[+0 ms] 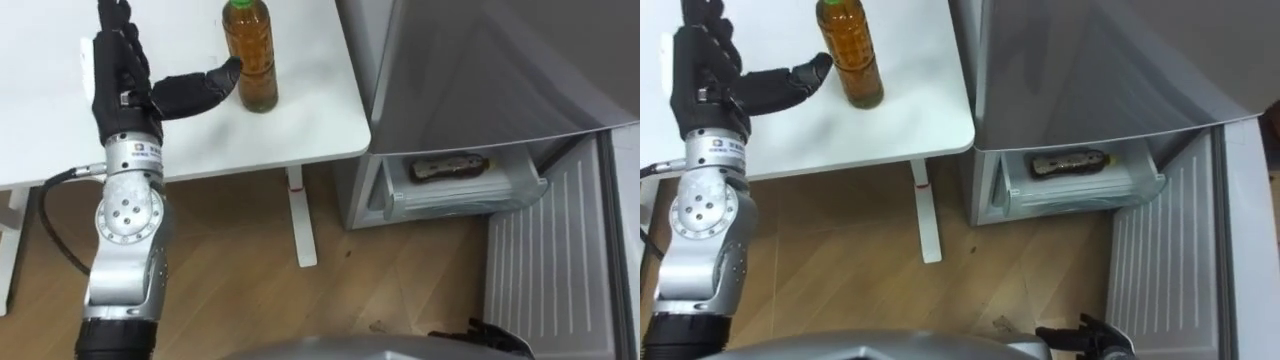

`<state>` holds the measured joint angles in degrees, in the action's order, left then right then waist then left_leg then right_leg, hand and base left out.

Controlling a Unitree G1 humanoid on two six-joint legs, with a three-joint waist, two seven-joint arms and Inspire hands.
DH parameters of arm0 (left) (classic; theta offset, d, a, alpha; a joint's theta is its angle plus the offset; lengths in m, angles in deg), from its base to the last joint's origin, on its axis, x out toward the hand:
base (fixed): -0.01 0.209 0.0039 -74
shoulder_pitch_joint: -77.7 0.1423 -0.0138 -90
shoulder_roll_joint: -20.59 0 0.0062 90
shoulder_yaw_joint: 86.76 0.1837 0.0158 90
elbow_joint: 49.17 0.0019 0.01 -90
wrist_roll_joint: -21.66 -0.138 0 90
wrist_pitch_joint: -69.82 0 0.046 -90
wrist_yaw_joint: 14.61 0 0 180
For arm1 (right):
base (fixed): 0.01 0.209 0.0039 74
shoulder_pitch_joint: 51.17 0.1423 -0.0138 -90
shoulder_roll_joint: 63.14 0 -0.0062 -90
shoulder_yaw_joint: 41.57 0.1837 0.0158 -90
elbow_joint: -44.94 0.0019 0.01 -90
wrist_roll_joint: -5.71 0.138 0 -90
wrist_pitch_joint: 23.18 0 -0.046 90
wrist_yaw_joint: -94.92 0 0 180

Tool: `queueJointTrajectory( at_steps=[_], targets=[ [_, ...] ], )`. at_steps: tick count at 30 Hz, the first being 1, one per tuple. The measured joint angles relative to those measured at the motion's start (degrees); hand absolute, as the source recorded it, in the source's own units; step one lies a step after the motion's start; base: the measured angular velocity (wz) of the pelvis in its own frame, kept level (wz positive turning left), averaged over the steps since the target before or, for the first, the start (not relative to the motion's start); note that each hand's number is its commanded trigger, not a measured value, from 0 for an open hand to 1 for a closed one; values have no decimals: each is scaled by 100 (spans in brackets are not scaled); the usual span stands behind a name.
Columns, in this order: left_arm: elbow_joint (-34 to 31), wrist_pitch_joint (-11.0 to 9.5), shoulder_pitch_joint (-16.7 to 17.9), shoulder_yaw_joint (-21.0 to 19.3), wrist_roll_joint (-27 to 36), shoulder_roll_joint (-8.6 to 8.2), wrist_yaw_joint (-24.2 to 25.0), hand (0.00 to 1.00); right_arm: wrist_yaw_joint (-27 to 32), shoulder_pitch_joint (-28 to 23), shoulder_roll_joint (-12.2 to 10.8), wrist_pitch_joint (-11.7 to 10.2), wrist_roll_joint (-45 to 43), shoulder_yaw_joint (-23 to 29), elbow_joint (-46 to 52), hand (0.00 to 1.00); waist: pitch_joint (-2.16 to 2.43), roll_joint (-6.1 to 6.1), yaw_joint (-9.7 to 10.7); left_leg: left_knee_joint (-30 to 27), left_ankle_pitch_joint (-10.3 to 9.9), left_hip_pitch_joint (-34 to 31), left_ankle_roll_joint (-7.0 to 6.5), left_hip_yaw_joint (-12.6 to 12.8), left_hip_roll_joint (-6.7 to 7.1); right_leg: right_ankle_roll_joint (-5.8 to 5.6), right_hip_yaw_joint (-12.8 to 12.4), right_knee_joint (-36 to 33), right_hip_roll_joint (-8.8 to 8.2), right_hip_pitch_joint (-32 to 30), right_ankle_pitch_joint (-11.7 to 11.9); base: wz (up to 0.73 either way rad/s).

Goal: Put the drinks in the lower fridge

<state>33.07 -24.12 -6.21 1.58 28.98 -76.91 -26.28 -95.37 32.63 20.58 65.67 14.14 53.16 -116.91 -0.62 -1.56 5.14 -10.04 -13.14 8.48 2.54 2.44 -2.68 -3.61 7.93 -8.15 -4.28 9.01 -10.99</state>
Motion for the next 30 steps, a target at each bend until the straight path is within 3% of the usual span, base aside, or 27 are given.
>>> queueJointTrajectory(
  at_steps=[8,14,18,23,26,30],
  targets=[
    [112,371,-31,-47,424,-1,497,0,-5,-2,-15,128,-3,151,32,0,4,24,13,39,-1,13,0,108,-35,12,-26,-54,26,-80,7,-2],
    [222,437,-47,-49,835,-3,523,0,76,-33,-3,130,-3,153,81,0,36,109,48,29,-1,19,1,250,-67,33,-153,-59,59,-99,21,-11],
    [568,530,-331,-78,1376,-4,527,0,97,-20,4,165,0,236,81,0,31,173,71,28,-1,27,1,282,-67,33,-192,-59,61,-107,21,-5],
    [818,622,-382,-119,1935,9,533,0,99,-7,17,275,-4,355,84,0,26,224,95,33,-1,96,1,400,-67,33,-281,-59,65,-121,21,-10],
    [960,665,-411,-194,1998,9,536,0,112,4,13,378,-4,370,144,0,25,219,105,33,-1,79,1,412,-67,33,-318,-73,68,-163,21,-6],
    [1312,834,-770,-363,1998,24,550,0,141,-23,6,447,-5,369,232,0,15,216,97,33,-1,66,1,412,-67,33,-322,-92,68,-192,22,0]
  ],
)
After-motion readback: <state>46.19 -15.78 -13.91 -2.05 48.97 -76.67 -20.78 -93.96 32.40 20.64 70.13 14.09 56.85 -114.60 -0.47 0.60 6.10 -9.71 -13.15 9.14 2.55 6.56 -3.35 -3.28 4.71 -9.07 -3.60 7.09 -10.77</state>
